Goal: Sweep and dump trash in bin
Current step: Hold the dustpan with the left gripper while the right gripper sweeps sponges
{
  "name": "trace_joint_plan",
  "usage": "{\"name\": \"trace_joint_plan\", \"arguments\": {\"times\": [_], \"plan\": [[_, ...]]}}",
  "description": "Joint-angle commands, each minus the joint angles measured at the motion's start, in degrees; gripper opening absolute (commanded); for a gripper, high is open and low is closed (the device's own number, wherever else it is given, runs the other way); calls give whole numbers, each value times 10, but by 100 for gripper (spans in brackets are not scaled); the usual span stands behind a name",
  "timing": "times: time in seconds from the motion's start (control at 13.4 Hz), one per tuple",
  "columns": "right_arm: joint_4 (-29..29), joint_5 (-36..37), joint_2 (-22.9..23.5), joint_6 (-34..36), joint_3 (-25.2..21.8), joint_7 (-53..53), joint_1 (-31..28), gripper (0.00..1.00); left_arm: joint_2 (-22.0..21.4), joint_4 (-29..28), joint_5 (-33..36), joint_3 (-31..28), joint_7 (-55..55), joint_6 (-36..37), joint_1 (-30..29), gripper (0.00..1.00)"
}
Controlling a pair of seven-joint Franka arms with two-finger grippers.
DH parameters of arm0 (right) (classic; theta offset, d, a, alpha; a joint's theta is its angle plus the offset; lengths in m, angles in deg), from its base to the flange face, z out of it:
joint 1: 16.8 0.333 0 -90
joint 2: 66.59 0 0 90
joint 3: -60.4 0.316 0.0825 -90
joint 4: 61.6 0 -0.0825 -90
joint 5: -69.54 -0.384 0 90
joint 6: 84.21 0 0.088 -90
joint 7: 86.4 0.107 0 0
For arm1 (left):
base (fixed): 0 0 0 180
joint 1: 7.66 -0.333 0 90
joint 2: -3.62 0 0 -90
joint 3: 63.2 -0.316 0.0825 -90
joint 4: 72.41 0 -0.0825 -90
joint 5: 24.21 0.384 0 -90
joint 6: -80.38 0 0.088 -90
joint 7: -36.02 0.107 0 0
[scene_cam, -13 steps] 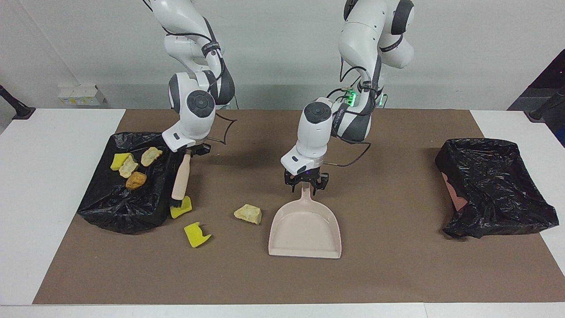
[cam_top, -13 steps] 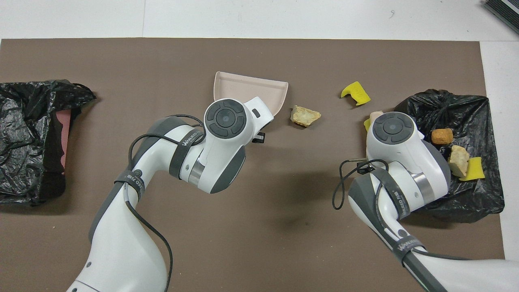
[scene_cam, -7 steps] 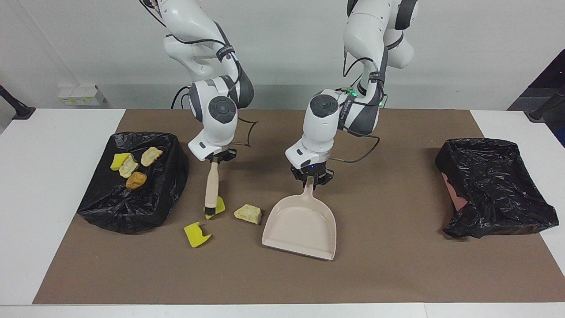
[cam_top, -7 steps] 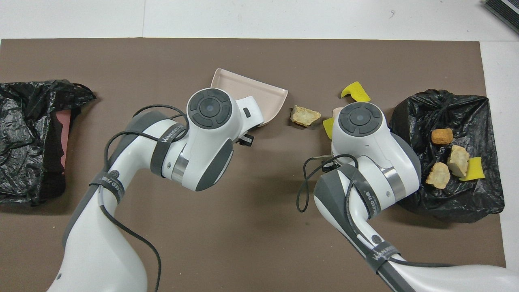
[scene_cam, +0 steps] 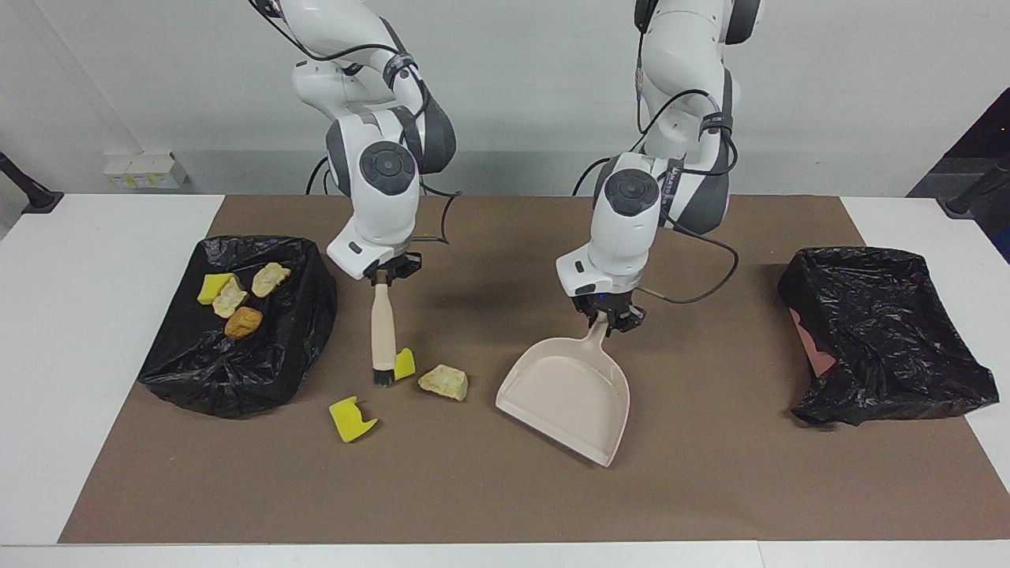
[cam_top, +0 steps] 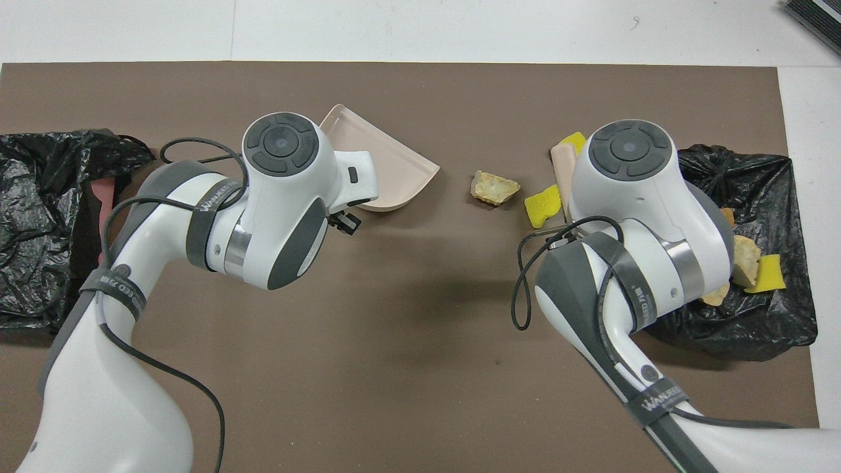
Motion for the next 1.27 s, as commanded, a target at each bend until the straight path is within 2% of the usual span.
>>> {"name": "trace_joint_plan", "arguments": {"times": [0.0,0.3,0.52,0.75,0.97,1.2], "plan": [[-13,52,43,-17,5,-15,-36,0,-26,-40,10,3,125,-2,-40,0],[-33,86,93,-59,4,-15,-43,0,-27,-46,10,3,304,-6,-72,0],[-40,76,100,-64,6,-12,-44,0,-35,-74,12,2,378,-39,-72,0],[-33,33,106,-72,6,-12,-39,0,-60,-135,12,2,381,-95,-62,0],[-27,3,105,-70,9,-13,-32,0,-72,-157,42,3,375,-115,-43,0],[-28,-40,104,-71,10,-9,-13,0,-77,-167,44,3,375,-131,-31,0]]}}
